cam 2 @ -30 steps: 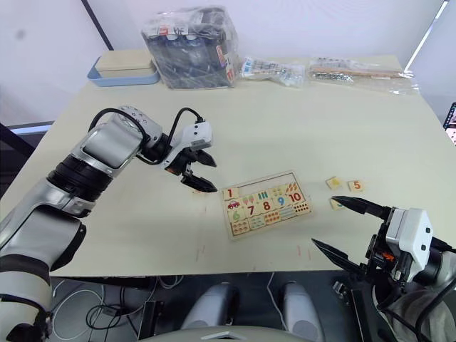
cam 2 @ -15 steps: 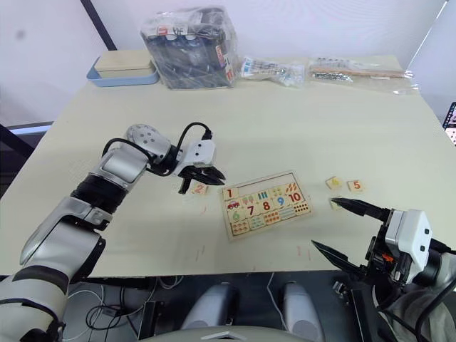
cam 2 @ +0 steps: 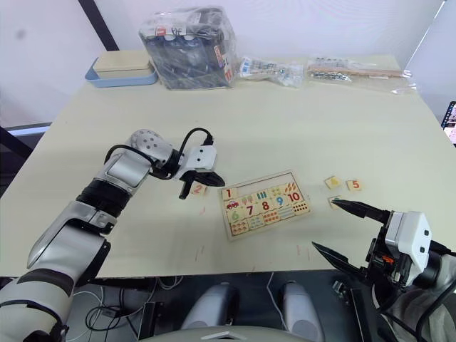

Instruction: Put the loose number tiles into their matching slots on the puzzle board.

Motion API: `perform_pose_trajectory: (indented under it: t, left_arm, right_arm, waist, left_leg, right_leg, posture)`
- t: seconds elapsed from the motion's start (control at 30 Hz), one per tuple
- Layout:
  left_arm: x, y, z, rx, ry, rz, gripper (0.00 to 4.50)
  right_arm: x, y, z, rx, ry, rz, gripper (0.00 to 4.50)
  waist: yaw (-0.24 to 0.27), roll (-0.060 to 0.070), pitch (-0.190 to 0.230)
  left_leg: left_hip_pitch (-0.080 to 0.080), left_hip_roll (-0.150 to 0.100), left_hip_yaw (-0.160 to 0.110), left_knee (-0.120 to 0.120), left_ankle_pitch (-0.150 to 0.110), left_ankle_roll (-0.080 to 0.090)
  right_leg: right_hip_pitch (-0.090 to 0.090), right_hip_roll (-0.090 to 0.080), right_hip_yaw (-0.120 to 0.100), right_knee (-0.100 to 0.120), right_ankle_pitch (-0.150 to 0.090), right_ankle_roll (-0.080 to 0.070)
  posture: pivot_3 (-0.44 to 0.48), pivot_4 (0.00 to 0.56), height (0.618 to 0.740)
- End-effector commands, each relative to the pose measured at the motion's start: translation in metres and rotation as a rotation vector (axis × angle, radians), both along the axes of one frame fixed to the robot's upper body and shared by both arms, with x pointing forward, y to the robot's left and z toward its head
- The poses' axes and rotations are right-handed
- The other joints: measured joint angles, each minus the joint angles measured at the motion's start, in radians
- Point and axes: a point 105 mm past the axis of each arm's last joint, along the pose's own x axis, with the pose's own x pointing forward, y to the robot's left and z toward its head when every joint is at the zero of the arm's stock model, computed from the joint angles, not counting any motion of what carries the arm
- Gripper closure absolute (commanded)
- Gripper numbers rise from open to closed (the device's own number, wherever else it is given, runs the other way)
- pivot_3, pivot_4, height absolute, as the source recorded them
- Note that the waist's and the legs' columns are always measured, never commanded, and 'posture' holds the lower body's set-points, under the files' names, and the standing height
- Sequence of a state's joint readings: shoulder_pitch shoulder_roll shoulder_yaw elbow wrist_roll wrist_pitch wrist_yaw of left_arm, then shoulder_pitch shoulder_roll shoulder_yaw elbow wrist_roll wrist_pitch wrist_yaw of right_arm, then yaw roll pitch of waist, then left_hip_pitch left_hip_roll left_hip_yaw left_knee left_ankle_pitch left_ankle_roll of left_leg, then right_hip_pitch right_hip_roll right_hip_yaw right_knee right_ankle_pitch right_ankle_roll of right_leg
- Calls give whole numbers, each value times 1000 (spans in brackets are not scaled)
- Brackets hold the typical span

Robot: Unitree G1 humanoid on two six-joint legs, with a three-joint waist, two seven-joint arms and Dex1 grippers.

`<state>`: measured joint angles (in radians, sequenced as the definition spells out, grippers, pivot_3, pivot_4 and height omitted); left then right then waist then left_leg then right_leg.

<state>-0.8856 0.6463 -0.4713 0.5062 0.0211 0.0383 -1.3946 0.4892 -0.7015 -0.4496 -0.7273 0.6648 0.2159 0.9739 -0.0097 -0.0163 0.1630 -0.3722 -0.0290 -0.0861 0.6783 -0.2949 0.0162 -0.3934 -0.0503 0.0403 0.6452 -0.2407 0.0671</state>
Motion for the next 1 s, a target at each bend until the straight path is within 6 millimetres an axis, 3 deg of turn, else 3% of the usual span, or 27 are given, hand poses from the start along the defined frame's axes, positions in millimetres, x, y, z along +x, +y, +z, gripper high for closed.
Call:
perform_pose_trajectory:
  t: [0.03,0.77,1.0]
  left_arm:
    - [0,-2,9,-13,-36,-14,4434]
    - [-6,-4,7,-1,-20,-25,4434]
    - [-4,6,20,-108,-34,76,4434]
  right_arm:
    - [-2,1,8,-5,-46,4,0]
    - [-2,2,8,-3,-41,6,0]
    - [0,2,7,-3,-44,0,0]
  waist:
    - [0,0,0]
    - [0,0,0]
    - [-2,0,0]
  left_leg:
    - [0,0,0,0,0,0]
    - [0,0,0,0,0,0]
    - [1,0,0,0,0,0]
  right_leg:
    - [0,0,0,0,0,0]
    - [0,0,0,0,0,0]
    - [0,0,0,0,0,0]
  posture:
    - [0,150,740]
    - [0,150,740]
    - [0,150,740]
